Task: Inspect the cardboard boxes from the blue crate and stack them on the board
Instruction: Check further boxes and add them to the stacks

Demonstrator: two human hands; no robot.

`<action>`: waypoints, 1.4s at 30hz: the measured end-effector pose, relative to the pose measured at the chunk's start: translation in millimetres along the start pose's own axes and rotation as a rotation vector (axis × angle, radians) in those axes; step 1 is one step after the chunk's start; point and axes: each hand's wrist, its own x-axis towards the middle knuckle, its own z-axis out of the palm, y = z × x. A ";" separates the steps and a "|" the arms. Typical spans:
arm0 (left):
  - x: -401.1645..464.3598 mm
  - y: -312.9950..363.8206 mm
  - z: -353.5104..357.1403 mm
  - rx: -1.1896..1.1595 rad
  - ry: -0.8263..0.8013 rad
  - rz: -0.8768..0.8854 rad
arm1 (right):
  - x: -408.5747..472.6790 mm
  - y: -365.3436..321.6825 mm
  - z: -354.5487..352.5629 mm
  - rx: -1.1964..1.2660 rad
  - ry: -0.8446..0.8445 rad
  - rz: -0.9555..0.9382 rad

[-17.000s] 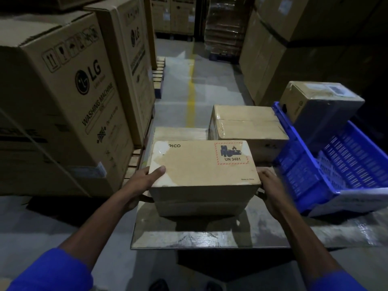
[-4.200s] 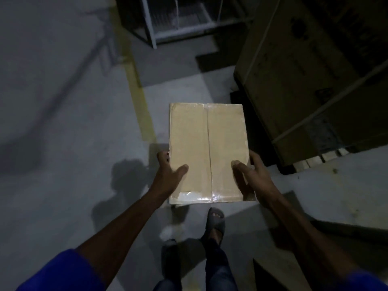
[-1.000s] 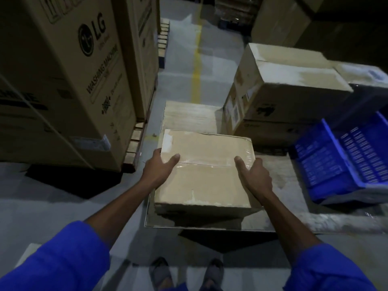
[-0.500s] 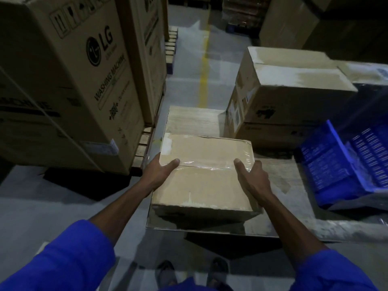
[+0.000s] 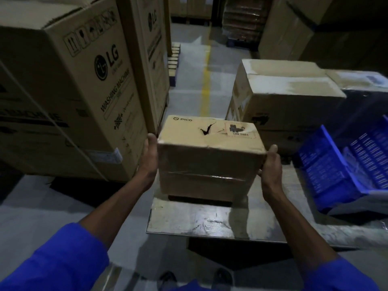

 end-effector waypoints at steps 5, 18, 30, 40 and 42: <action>0.5 0.4 2.3 -0.021 -0.012 -0.063 | 3.7 4.0 -12.5 0.076 -0.148 0.071; -2.4 -0.2 -22.1 -0.097 -0.162 -0.101 | -9.7 10.1 -26.4 0.086 -0.273 -0.013; -20.7 -5.4 -5.2 0.208 -0.026 0.011 | -27.9 4.1 -21.3 0.049 -0.333 -0.070; -46.0 -9.4 -21.4 -0.034 -0.222 -0.164 | -50.2 16.8 -34.5 0.075 -0.321 0.093; -42.7 -2.8 -30.9 -0.165 -0.284 -0.257 | -48.6 19.4 -37.7 0.084 -0.316 0.149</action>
